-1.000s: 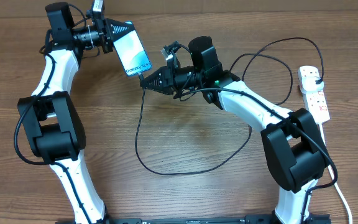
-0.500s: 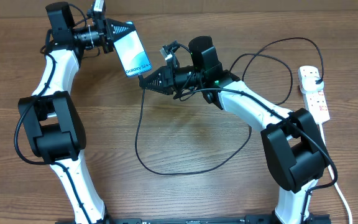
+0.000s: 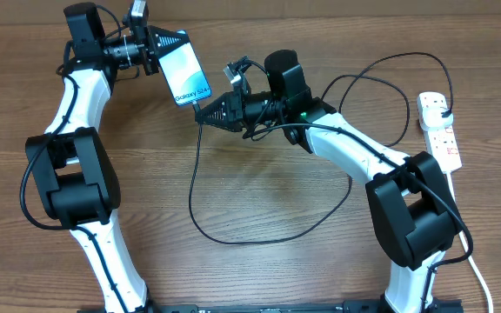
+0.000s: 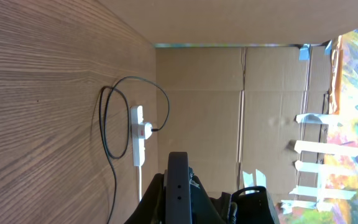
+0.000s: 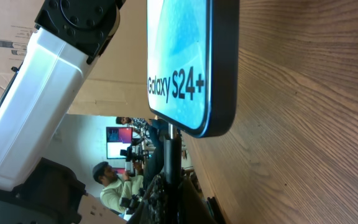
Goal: Plug charger to phone and switch on socket
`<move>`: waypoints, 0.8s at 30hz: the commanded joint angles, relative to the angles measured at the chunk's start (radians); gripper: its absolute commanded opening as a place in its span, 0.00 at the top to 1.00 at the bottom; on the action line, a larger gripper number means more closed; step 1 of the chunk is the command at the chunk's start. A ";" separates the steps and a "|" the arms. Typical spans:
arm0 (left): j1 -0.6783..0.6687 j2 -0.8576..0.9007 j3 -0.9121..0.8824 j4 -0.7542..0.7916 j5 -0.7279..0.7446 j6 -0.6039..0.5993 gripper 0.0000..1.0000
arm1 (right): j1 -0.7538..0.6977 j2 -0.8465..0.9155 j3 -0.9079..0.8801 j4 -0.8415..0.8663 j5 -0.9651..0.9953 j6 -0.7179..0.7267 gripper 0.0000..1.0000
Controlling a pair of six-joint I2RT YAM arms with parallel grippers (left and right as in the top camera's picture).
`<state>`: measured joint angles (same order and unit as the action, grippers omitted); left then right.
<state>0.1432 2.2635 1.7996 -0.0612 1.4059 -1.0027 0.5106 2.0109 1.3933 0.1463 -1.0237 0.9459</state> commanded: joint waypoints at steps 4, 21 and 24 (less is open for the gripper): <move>-0.047 -0.005 0.009 -0.009 0.163 0.008 0.96 | -0.022 -0.036 0.023 0.030 0.142 -0.003 0.96; -0.047 -0.005 0.009 -0.008 0.167 0.016 0.96 | -0.022 -0.036 0.023 0.075 0.201 0.055 0.96; -0.048 -0.005 0.009 -0.008 0.167 0.016 0.96 | -0.022 -0.036 0.023 0.085 0.210 0.058 0.96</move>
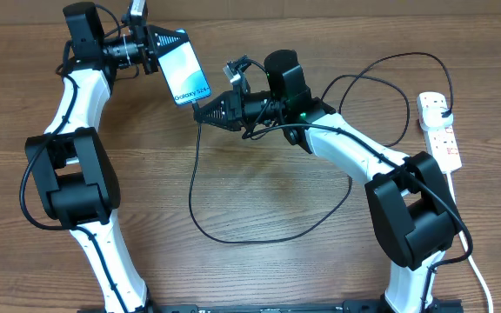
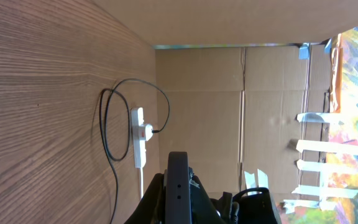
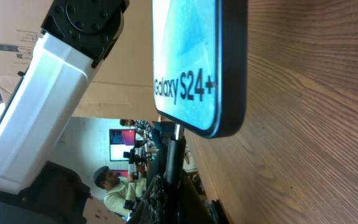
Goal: Plug charger to phone and switch on socket
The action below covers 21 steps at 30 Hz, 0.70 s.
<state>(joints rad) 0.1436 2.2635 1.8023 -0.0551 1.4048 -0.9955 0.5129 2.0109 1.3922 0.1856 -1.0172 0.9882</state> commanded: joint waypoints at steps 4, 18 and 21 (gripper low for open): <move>-0.049 -0.005 0.006 -0.014 0.171 0.009 0.96 | -0.024 -0.036 0.024 0.045 0.218 0.016 0.96; -0.048 -0.005 0.006 -0.015 0.175 0.000 0.96 | -0.024 -0.036 0.024 -0.005 0.224 0.010 0.96; -0.046 -0.005 0.006 -0.014 0.174 0.001 0.96 | -0.024 -0.036 0.024 -0.047 0.218 0.005 0.96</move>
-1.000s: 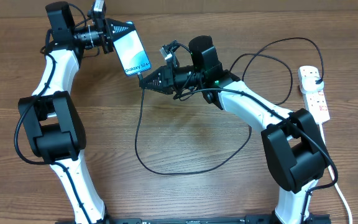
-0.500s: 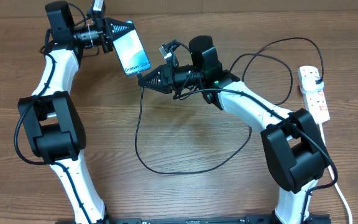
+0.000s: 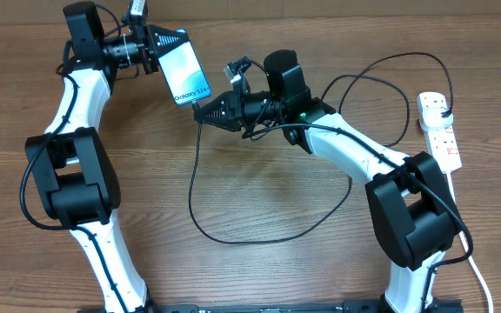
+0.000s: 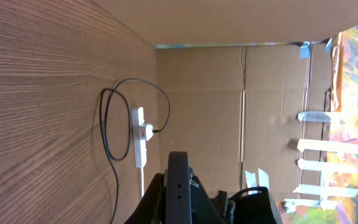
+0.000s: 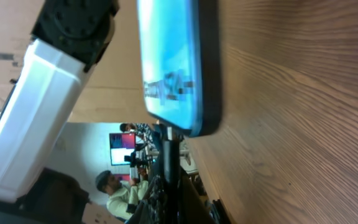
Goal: Plug charger to phone and switch on socket
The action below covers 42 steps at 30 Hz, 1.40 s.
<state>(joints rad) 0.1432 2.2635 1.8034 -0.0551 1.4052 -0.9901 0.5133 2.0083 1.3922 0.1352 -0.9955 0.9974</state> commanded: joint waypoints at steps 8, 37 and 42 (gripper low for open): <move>-0.003 -0.005 0.005 -0.014 0.151 -0.005 0.96 | -0.032 -0.034 0.024 0.035 0.076 -0.002 0.96; 0.027 -0.005 0.005 -0.014 0.074 -0.028 0.96 | -0.018 -0.034 0.024 0.035 0.126 0.024 0.96; 0.032 -0.005 0.005 -0.014 0.054 -0.036 0.96 | -0.002 -0.034 0.024 0.034 0.150 0.028 0.96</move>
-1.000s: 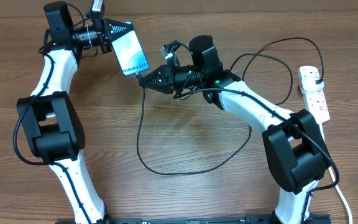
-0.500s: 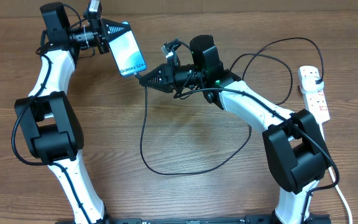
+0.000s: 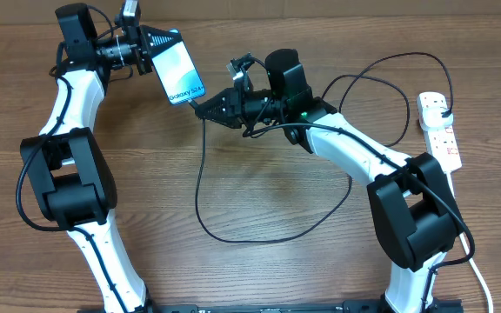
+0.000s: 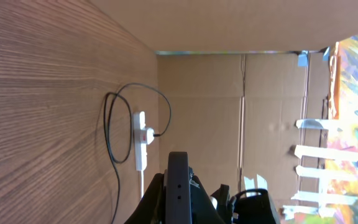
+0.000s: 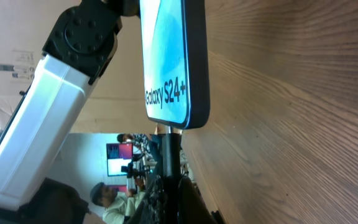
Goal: Plug charger to phone and switch on socket
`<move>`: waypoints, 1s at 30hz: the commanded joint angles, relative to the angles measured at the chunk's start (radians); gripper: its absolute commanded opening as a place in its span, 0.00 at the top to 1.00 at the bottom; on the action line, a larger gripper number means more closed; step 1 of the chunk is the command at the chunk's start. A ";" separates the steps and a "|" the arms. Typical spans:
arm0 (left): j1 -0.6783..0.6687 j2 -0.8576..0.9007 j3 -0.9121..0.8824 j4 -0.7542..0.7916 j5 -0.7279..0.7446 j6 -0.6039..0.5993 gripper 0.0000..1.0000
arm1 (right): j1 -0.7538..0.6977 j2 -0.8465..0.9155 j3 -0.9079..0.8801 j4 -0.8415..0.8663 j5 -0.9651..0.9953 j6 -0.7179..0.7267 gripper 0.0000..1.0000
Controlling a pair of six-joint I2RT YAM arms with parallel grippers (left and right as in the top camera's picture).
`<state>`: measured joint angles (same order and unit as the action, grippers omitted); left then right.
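Note:
My left gripper (image 3: 155, 50) is shut on the top end of a phone (image 3: 179, 69), held above the table with its lit "Galaxy S24+" screen (image 5: 165, 59) showing. From the left wrist the phone's dark edge (image 4: 178, 177) stands between the fingers. My right gripper (image 3: 210, 105) is shut on the black charger plug (image 5: 171, 146), whose tip meets the phone's lower edge; how deep it sits cannot be told. The black cable (image 3: 200, 187) loops over the table to the white socket strip (image 3: 438, 129) at the far right.
My left arm's white link (image 5: 45, 106) fills the left of the right wrist view. The cable's loop (image 3: 259, 236) lies mid-table between both arm bases. Cardboard walls (image 4: 241, 112) stand behind the table. The strip's own white lead (image 3: 481, 278) runs off the front right.
The phone and my left gripper have shifted a little to the left and back. My right gripper has followed, and the plug now sits squarely against the phone's lower edge.
At every earlier moment my left gripper held the phone aloft and my right held the plug just under its lower edge. The phone's angle to the plug changed from one moment to another. Now both have shifted left, plug tip against the edge.

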<state>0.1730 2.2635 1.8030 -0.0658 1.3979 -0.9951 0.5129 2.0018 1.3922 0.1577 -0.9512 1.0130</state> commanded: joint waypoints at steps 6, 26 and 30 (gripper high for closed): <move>0.037 -0.005 0.005 -0.004 0.063 -0.041 0.96 | -0.002 -0.027 0.024 -0.015 0.105 0.008 0.96; 0.043 -0.005 0.005 -0.004 0.034 -0.042 0.95 | -0.002 -0.027 0.024 -0.016 0.086 0.005 0.96; 0.043 -0.005 0.005 -0.004 -0.030 -0.068 0.96 | -0.002 -0.027 0.024 -0.005 0.082 0.008 0.96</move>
<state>0.2058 2.2635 1.8030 -0.0742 1.4010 -1.0222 0.5148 2.0018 1.3933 0.1432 -0.8749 1.0176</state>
